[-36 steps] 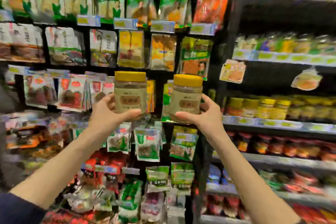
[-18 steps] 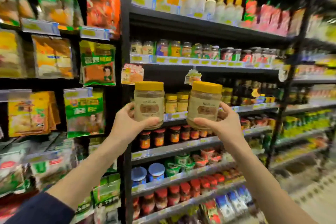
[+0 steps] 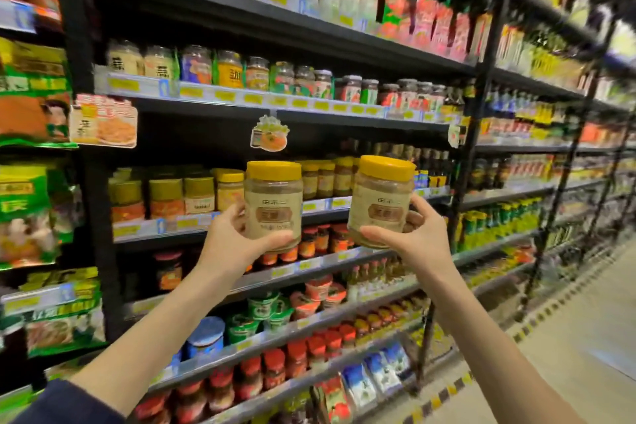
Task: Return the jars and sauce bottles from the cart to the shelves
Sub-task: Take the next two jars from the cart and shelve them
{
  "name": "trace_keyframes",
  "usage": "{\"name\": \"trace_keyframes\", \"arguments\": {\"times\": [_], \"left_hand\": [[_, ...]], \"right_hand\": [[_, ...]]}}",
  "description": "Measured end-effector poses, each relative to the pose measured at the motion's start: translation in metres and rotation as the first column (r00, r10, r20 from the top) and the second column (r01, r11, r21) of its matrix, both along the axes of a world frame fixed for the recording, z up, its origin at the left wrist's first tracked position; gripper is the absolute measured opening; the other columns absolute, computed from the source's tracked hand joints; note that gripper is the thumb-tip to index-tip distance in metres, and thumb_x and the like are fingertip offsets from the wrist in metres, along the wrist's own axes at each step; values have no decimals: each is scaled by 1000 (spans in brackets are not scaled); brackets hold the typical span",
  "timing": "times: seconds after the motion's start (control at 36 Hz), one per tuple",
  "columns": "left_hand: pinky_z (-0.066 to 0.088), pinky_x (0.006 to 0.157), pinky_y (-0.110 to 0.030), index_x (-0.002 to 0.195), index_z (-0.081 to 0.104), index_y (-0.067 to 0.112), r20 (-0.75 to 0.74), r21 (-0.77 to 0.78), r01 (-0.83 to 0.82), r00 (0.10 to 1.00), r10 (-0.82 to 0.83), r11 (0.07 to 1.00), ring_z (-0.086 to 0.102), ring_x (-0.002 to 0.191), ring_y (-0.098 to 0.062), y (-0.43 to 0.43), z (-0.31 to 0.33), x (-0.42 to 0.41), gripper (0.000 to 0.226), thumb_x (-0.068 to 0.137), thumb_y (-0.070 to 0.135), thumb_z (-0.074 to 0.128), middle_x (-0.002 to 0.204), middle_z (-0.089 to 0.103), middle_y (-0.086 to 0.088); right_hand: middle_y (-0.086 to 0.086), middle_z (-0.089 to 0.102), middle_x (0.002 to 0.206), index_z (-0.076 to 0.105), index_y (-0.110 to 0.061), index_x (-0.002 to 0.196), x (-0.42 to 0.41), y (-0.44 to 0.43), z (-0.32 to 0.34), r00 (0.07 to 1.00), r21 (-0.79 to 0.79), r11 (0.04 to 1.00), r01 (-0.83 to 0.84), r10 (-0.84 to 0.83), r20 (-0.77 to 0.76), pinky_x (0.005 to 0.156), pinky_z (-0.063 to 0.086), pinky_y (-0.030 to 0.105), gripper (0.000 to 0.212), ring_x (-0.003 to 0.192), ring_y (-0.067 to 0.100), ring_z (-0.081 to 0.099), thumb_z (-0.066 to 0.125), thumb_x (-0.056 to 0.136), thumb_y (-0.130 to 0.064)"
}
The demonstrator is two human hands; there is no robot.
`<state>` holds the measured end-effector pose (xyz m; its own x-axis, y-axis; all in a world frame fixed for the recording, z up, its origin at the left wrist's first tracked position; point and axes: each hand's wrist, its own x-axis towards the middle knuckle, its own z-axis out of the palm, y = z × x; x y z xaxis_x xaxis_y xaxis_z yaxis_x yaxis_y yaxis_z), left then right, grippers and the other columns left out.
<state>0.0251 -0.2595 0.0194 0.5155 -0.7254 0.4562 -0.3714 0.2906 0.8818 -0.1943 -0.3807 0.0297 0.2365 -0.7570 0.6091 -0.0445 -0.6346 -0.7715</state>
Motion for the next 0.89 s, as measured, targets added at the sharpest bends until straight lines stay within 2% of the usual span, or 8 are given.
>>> {"name": "trace_keyframes", "arguments": {"times": [0.08,0.17,0.33,0.44,0.58,0.67,0.78,0.89], "left_hand": [[49,81,-22,114,56,24,-1,25,-7,1000,7,1000,63,93,0,-26,-7,4,63,59,20,86,102,66,14],[49,82,-24,111,57,29,4,34,-6,1000,5,999,64,94,0,-55,-12,11,60,59,20,87,103,68,13],[46,80,-18,111,52,33,-5,35,18,1000,-18,999,61,94,5,-120,-15,30,61,62,18,85,102,64,21],[46,79,-16,105,49,37,-11,21,6,1000,-6,1000,59,92,7,-168,-11,48,60,63,13,84,97,60,23],[46,63,-4,102,47,36,3,7,-22,1000,22,1000,59,77,20,-217,-4,75,59,64,9,83,94,57,26],[48,75,-11,110,50,28,7,13,-61,998,61,998,61,89,8,-238,-2,92,62,62,9,84,101,61,19],[47,64,-3,109,49,26,38,5,-112,993,112,994,60,78,18,-253,-4,110,61,62,6,83,97,59,21],[52,76,-13,115,53,21,44,41,-157,987,155,987,64,88,8,-256,-9,129,69,56,13,86,102,65,14]], "right_hand": [[-6,70,102,58,-23,114,0,-26,-6,1000,30,1000,-9,9,-5,79,54,24,68,93,6,65,89,54,-26],[-5,69,104,58,-22,115,6,-57,-12,1000,48,999,-15,15,-7,81,55,29,70,96,9,66,89,53,-27],[-7,67,104,54,-20,121,32,-121,-19,999,55,998,-40,42,-27,68,51,11,74,91,-1,63,88,56,-24],[-10,66,105,53,-26,117,57,-169,-16,995,54,997,-54,58,-77,73,52,15,72,91,-2,63,89,54,-29],[-6,67,110,53,-23,121,94,-227,-11,992,26,997,-79,82,-98,88,55,35,87,101,8,64,87,45,-47],[-5,64,114,52,-21,124,116,-252,-10,991,8,995,-102,102,-80,89,53,28,85,106,8,61,89,50,-39],[-5,63,114,50,-19,124,143,-278,-13,987,14,989,-149,150,-59,80,51,16,82,103,2,60,90,53,-28],[-5,63,111,50,-18,120,169,-299,-17,982,33,983,-179,180,-47,80,50,19,80,101,6,61,91,51,-23]]}}
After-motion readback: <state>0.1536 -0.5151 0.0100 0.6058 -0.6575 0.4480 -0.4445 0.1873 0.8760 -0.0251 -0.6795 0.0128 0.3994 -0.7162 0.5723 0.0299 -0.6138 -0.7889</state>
